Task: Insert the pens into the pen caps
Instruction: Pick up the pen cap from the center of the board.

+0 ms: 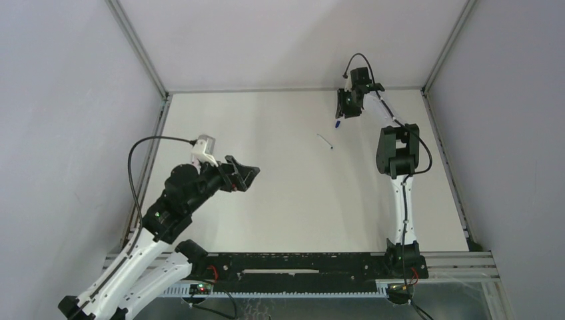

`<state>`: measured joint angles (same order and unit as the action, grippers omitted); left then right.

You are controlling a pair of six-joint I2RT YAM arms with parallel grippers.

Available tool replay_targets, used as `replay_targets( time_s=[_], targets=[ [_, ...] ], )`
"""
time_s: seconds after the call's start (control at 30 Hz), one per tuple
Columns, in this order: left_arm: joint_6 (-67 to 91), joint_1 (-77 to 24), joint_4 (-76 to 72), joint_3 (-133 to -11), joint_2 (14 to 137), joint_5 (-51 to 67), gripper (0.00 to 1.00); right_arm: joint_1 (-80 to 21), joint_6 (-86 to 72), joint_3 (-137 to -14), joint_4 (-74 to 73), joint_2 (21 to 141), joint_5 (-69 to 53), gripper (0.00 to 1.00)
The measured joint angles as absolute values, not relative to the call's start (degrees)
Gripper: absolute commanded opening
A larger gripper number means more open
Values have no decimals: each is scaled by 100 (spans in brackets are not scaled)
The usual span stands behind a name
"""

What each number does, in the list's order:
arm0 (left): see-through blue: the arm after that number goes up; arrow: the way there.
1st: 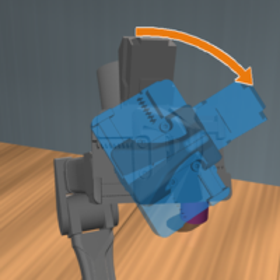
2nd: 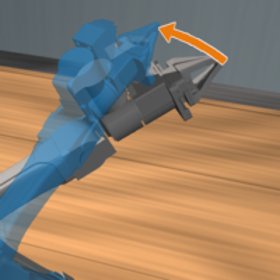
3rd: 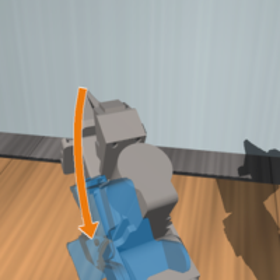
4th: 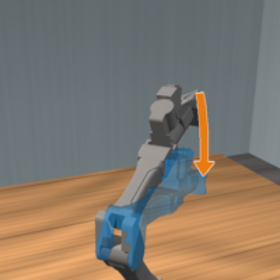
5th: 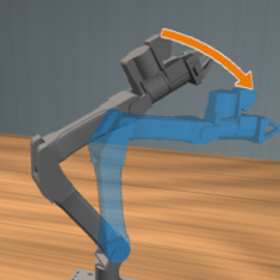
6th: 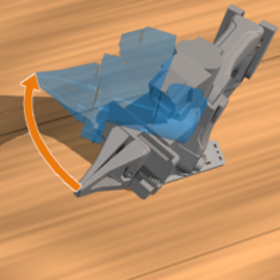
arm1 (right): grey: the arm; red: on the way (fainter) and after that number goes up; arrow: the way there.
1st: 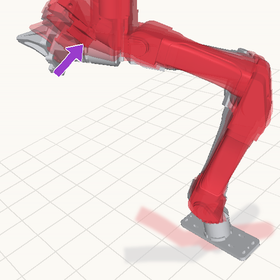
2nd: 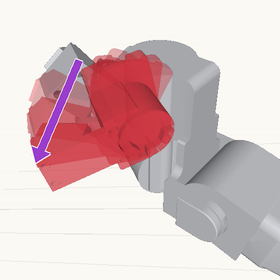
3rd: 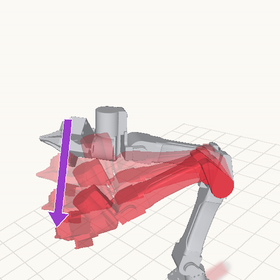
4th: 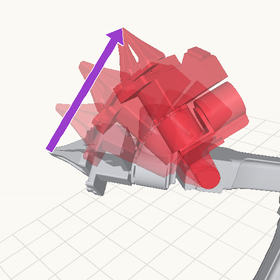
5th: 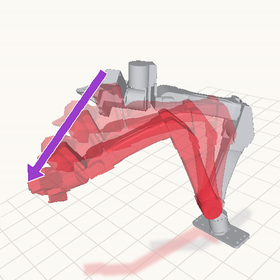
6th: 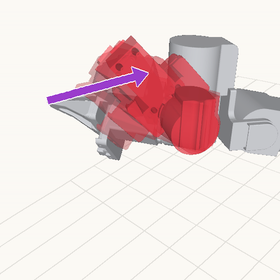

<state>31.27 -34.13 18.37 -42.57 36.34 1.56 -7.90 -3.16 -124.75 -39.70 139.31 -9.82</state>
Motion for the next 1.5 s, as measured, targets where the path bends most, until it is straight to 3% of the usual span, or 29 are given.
replay_targets(
  time_s=[0.7, 1.07, 1.5],
  targets=[
    [3002, -3413, 923, -2810, 2346, -338, 100, -827, -285, -13664, -4821, 14680, -952, 44],
    [3155, -3413, 980, -2720, 2145, -491, 100, -993, -224, -13948, -5046, 14827, -777, 36],
    [3205, -3413, 1162, -2720, 1920, -585, 100, -1028, -224, -13970, -5231, 14875, -543, 35]
  ],
)
